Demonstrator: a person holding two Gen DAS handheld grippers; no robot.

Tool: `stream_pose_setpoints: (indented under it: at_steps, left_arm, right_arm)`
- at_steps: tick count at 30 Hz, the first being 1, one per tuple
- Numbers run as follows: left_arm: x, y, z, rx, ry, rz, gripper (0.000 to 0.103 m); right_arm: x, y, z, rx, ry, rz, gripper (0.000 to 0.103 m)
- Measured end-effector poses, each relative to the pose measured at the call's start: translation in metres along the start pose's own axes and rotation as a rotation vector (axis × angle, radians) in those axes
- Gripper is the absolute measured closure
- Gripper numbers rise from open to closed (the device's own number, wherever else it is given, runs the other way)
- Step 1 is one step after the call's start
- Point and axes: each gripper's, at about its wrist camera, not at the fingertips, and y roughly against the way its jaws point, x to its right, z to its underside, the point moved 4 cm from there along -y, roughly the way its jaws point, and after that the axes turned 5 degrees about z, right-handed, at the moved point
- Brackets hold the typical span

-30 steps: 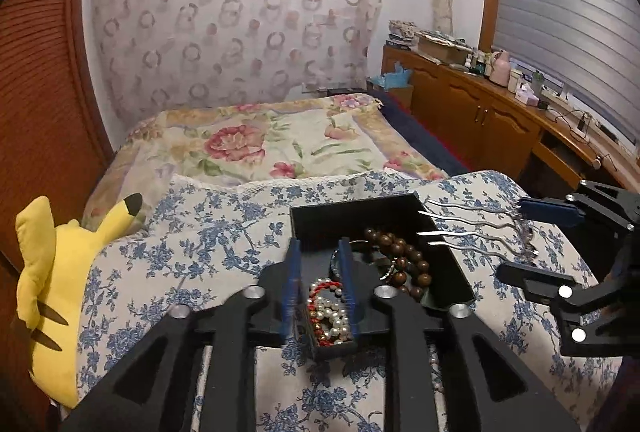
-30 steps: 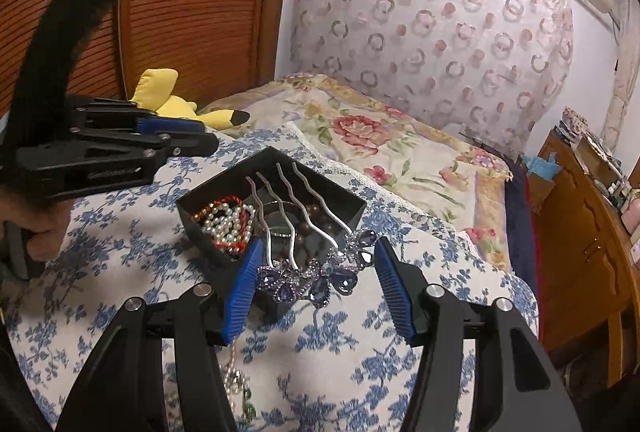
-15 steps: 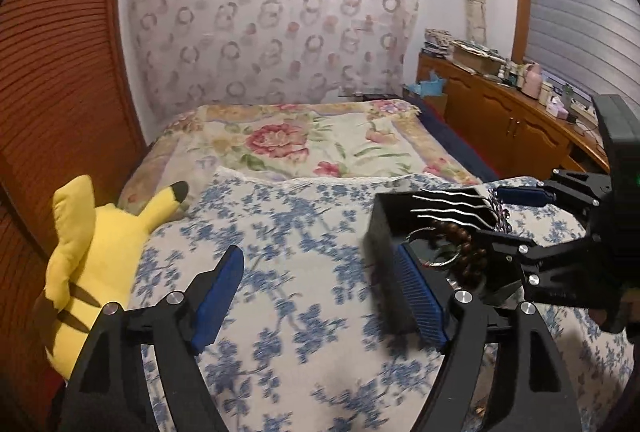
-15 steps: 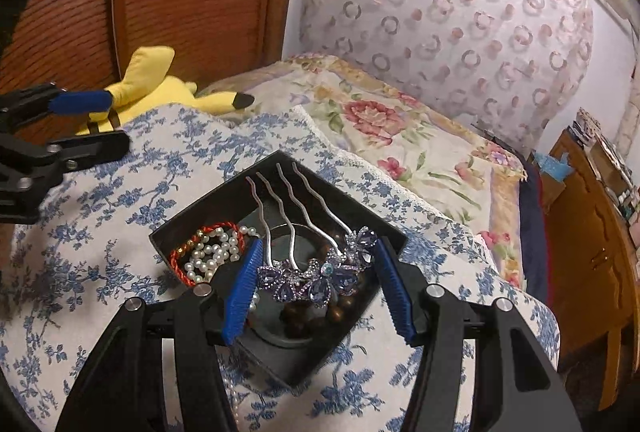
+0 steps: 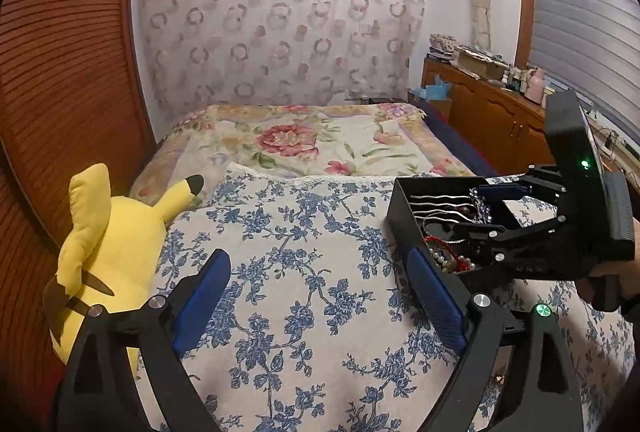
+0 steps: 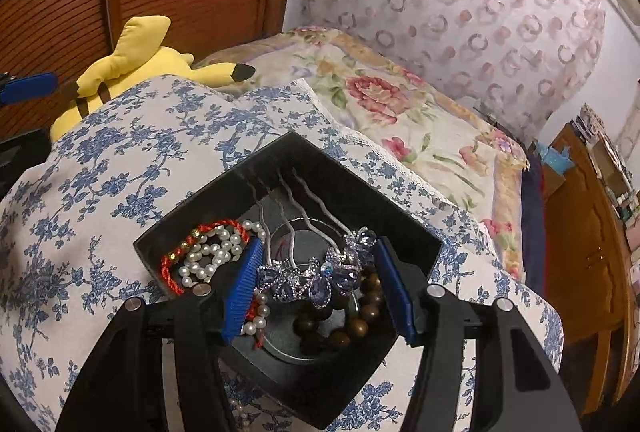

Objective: Organize jewelry
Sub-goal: 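Lower the hair combs into the black box and open the right tool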

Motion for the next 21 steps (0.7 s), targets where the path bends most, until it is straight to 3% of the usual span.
stream_pose_setpoints:
  at_steps: [4, 10, 21]
  left_arm:
    - [0.002, 0.004, 0.001, 0.005, -0.005, 0.001, 0.016]
    - [0.005, 0.012, 0.006, 0.019, -0.003, 0.019, 0.009]
    - [0.033, 0.027, 0.031, 0.023, -0.013, 0.081, 0.009]
  right_arm:
    - [0.001, 0.006, -0.003, 0.031, -0.02, 0.001, 0.036]
    - [0.003, 0.036, 0.005, 0.093, -0.047, -0.033, 0.036]
    - [0.01, 0.11, 0.074, 0.195, -0.123, -0.134, 0.036]
